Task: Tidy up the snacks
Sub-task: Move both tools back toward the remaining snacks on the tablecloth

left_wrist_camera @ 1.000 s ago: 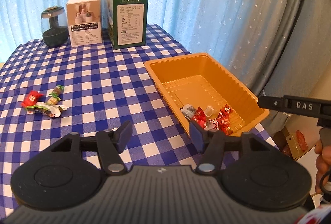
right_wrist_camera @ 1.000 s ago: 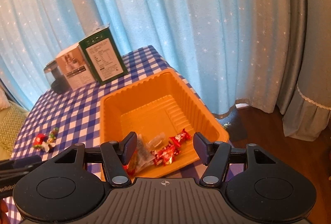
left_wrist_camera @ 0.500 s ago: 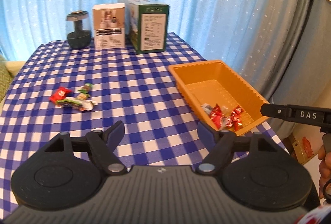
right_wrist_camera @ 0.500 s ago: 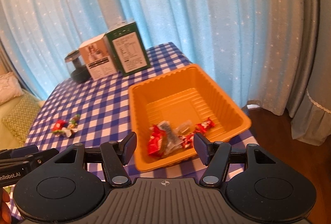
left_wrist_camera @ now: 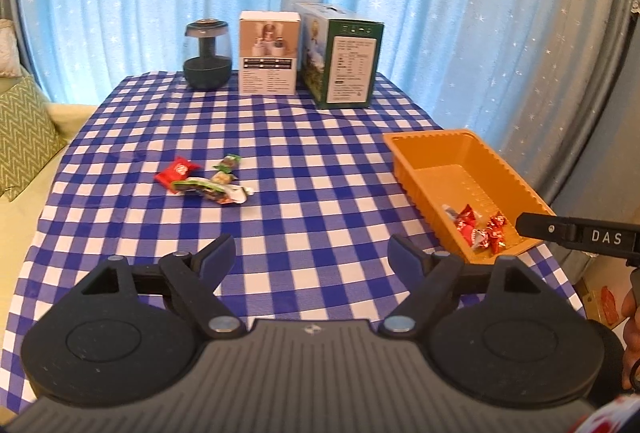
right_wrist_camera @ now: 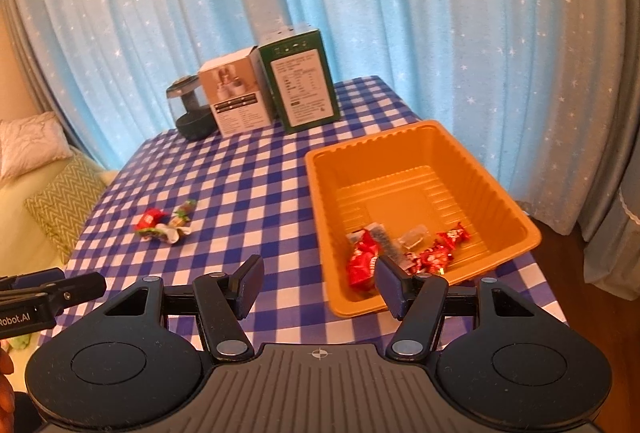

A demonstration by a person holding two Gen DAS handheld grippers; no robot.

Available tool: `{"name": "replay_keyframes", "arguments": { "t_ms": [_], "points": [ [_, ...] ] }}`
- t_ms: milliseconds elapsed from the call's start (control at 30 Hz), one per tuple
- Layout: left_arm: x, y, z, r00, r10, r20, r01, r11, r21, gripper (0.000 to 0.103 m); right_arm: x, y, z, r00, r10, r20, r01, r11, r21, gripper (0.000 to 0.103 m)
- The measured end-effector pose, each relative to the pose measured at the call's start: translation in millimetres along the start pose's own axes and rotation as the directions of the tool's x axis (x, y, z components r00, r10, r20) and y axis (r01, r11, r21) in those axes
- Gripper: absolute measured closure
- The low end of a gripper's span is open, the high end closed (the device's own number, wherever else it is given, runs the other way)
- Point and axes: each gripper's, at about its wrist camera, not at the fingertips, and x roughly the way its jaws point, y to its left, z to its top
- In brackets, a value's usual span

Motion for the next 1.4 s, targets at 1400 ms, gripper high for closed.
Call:
{"name": "replay_keyframes", "arguments": {
  "t_ms": [1400],
  "points": [
    [46.7,117.9,13.2,0.991,0.130,-0.040,-0.132,0.989,-0.064,0.017,126.9,130.9,16.5,0.979,0.174,-0.103,-0.195,0.945,-0.261,0.041]
  ]
}}
